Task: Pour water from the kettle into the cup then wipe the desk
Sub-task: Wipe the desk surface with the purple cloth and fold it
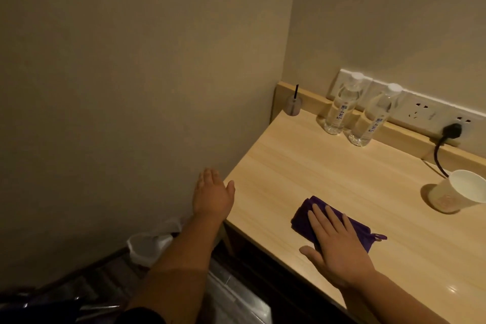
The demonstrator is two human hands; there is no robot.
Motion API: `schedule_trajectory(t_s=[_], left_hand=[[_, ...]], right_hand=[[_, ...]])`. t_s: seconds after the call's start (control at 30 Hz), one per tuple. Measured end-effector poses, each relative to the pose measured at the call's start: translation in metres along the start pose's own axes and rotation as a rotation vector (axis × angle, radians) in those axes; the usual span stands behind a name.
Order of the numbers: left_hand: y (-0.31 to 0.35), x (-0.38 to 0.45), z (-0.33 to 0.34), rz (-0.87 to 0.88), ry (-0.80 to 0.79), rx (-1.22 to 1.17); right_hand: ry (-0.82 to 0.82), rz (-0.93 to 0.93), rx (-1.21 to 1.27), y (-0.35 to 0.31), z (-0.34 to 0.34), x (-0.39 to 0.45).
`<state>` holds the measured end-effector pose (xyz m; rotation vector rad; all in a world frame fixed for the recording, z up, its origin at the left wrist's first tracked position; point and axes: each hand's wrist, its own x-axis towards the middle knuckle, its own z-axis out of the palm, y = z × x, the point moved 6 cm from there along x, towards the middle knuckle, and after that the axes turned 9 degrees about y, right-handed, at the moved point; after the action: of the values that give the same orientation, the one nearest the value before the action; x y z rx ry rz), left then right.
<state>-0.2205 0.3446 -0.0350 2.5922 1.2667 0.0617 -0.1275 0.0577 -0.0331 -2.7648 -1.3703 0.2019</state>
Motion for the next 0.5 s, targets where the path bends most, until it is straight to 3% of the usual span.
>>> schedule_trajectory(t_s=[0.1,0.27,0.37,0.43,0.5], left_hand=[[0.005,0.011,0.019,-0.075,-0.050,-0.035],[0.003,0.015,0.016,-0.077,0.007,-0.011],[0.005,0.017,0.014,-0.063,0.020,0.000],[0.006,0.017,0.013,-0.054,0.033,-0.003],[0.005,0.016,0.014,-0.051,0.060,-0.008]], right_hand=[[0.005,-0.065,-0.014,-0.008,0.004,-0.017],[-0.069,-0.288,0.045,-0.023,0.022,-0.064],[-0.128,-0.320,0.057,-0.029,0.023,-0.060],[-0.253,-0.104,0.326,-0.029,-0.004,-0.035],[-0.291,0.304,0.829,-0.015,-0.036,-0.014]])
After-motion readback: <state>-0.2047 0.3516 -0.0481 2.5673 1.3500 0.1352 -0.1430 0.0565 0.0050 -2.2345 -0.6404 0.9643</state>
